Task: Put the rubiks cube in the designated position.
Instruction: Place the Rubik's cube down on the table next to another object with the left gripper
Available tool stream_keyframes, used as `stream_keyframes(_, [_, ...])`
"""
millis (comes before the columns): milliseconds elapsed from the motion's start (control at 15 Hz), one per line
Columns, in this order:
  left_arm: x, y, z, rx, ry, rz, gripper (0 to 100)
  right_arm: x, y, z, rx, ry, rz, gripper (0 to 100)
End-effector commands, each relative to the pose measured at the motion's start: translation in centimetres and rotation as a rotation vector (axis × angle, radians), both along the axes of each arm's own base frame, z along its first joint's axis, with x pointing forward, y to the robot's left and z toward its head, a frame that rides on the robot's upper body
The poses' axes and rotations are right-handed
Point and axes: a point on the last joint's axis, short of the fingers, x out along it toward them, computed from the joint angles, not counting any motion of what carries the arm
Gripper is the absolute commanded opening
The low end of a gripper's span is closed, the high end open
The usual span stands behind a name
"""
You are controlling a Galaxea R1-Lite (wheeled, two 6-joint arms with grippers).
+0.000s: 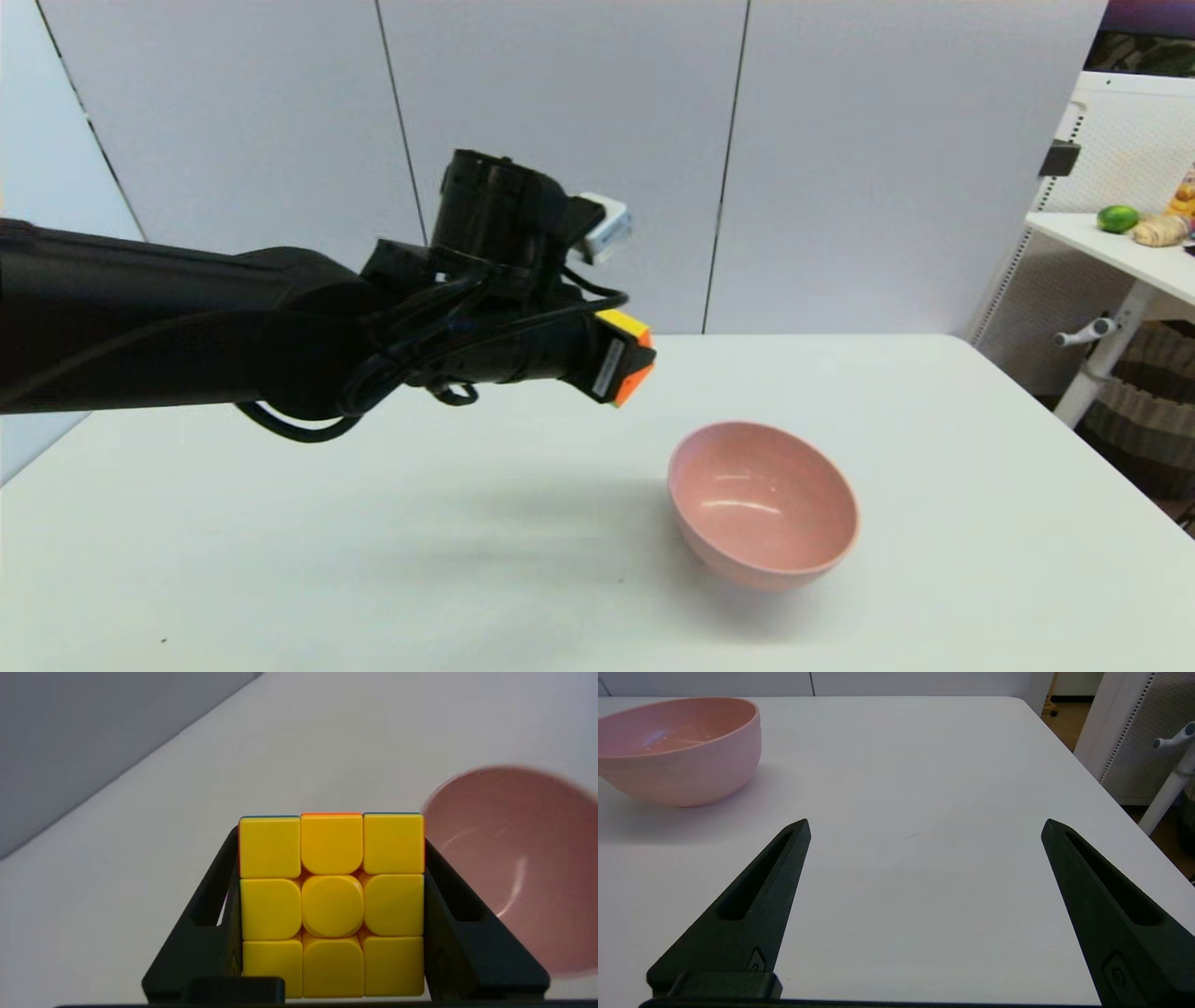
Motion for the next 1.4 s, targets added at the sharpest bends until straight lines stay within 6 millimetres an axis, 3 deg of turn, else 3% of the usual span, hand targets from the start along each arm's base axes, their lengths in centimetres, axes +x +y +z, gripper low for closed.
stream_keyframes(67, [1.1,-6.4,-1.3,-0.042,-0.003,-0.075,0,0.0,0.0,0.0,0.000,0.002,0.000,100])
stream_keyframes(467, [4.8,-10.8,-5.2,-0.048,0.003,-0.027,0,0.0,0.0,0.0,0.000,0.004,0.000,100])
stream_keyframes(733, [6.9,-12.4,-7.8,-0.037,-0.016,0.103,0,0.0,0.0,0.0,0.000,0.001,0.000,100])
stream_keyframes(933, [7.1,-12.6,-8.9,-0.025,0.004,0.141,0,0.0,0.0,0.0,0.000,0.002,0.000,100])
stream_keyframes(1400, [6.3,-13.2,-9.2,-0.016,0.022,0.120,0,0.0,0.0,0.0,0.000,0.004,0.000,100])
